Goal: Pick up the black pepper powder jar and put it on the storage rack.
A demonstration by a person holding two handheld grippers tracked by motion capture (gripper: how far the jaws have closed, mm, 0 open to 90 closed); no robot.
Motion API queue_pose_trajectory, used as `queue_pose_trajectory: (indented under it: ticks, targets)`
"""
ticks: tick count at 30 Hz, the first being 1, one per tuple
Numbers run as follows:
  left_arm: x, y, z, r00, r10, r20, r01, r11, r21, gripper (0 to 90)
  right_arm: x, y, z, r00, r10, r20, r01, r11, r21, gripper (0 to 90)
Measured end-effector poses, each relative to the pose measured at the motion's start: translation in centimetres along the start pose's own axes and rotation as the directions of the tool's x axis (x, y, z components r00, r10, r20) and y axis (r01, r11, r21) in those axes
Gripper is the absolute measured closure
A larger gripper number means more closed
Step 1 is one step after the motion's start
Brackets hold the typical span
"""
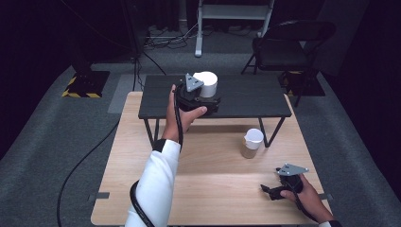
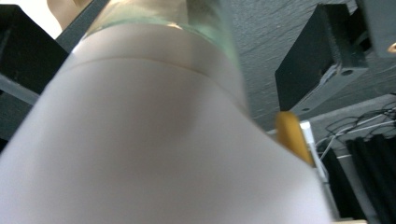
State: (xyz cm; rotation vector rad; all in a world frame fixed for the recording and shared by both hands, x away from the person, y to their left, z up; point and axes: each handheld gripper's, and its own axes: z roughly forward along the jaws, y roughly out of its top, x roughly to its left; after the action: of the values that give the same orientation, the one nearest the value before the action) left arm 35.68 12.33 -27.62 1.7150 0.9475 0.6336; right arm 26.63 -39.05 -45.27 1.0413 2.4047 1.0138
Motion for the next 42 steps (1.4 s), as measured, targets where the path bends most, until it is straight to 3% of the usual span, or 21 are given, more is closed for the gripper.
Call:
queue_pose_trajectory:
  ticks: [3, 6, 10, 19, 24, 26, 31, 37, 42]
  targets:
    - [-0.4, 0.7, -0.2, 0.9995, 0.029, -0.013, -0.028, 0.9989, 0.037, 0.3, 0.0, 0.0, 0.0, 1.0000, 0.000, 0.000, 0.000, 1.000, 0.000, 0.0]
    - [-0.4, 1.2, -0.5, 0.9973, 0.073, 0.003, -0.073, 0.9946, 0.074, 0.3, 0.0, 0.0, 0.0, 1.0000, 0.000, 0.000, 0.000, 1.000, 0.000, 0.0]
    - [-0.3, 1.3, -0.9, 0.9975, 0.069, 0.011, -0.070, 0.9948, 0.073, 0.3, 0.0, 0.0, 0.0, 1.0000, 0.000, 0.000, 0.000, 1.000, 0.000, 0.0]
    - [-0.6, 1.2, -2.2, 0.9945, 0.104, 0.012, -0.105, 0.9903, 0.091, 0.3, 0.0, 0.0, 0.0, 1.0000, 0.001, 0.001, -0.001, 1.000, 0.000, 0.0]
    - [-1.0, 0.5, -3.1, 0.9903, 0.138, 0.016, -0.139, 0.9852, 0.100, 0.4, 0.0, 0.0, 0.0, 1.0000, 0.002, 0.001, -0.002, 1.000, 0.000, 0.0]
    - [-1.0, 0.0, -3.5, 0.9907, 0.134, 0.019, -0.136, 0.9862, 0.095, 0.4, 0.0, 0.0, 0.0, 1.0000, 0.002, 0.001, -0.002, 1.000, 0.000, 0.0]
    - [-1.0, -1.2, -4.5, 0.9834, 0.179, 0.028, -0.181, 0.9793, 0.091, 0.4, 0.0, 0.0, 0.0, 1.0000, 0.002, 0.001, -0.002, 1.000, 0.000, 0.0]
    - [-0.7, -2.6, -5.7, 0.9821, 0.185, 0.038, -0.187, 0.9799, 0.069, 0.4, 0.1, 0.0, 0.0, 1.0000, 0.004, 0.003, -0.004, 1.000, 0.000, 0.0]
    - [-0.6, -3.6, -6.6, 0.9776, 0.206, 0.044, -0.209, 0.9752, 0.074, 0.4, 0.1, 0.0, 0.0, 1.0000, 0.004, 0.005, -0.004, 1.000, 0.001, 0.0]
